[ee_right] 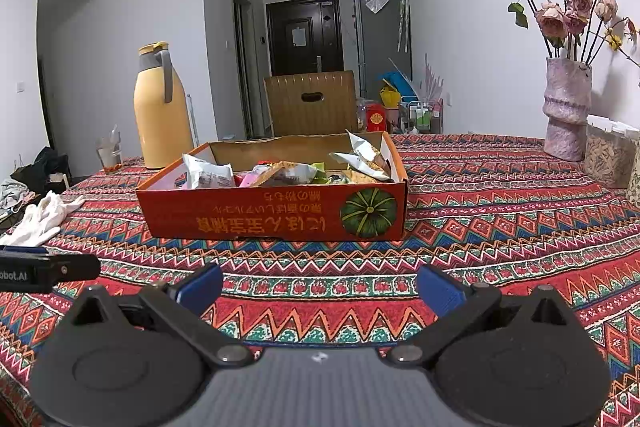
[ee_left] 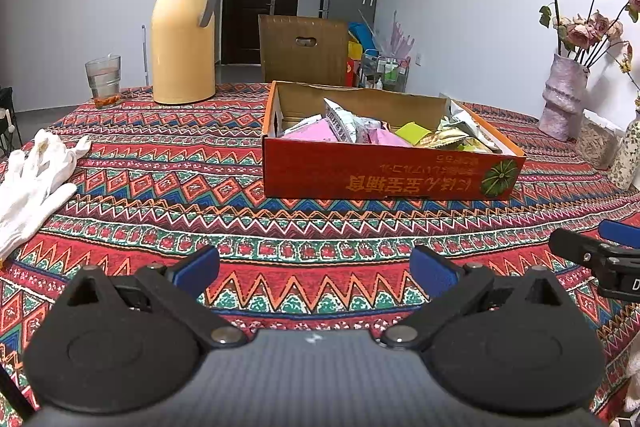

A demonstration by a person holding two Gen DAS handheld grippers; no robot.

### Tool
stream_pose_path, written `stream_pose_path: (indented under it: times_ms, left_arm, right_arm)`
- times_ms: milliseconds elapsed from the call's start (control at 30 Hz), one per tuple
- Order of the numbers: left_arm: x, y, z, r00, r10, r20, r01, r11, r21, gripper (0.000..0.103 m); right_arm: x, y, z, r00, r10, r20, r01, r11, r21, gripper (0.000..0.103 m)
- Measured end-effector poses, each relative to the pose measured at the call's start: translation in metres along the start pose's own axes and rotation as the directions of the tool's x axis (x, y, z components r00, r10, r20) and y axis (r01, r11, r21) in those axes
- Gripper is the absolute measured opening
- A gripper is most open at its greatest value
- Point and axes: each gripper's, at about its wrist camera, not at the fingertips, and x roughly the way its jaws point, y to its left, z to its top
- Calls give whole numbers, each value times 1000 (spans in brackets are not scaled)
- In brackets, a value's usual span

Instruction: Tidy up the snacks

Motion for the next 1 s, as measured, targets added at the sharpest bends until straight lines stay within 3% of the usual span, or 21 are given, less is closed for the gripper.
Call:
stream_pose_path:
  times_ms: [1000]
  left_arm:
    - [1, -3, -2, 1000, -11, -3, 11, 1000, 5, 103]
  right_arm:
    - [2, 1, -2, 1000, 3, -8, -3, 1000, 0, 103]
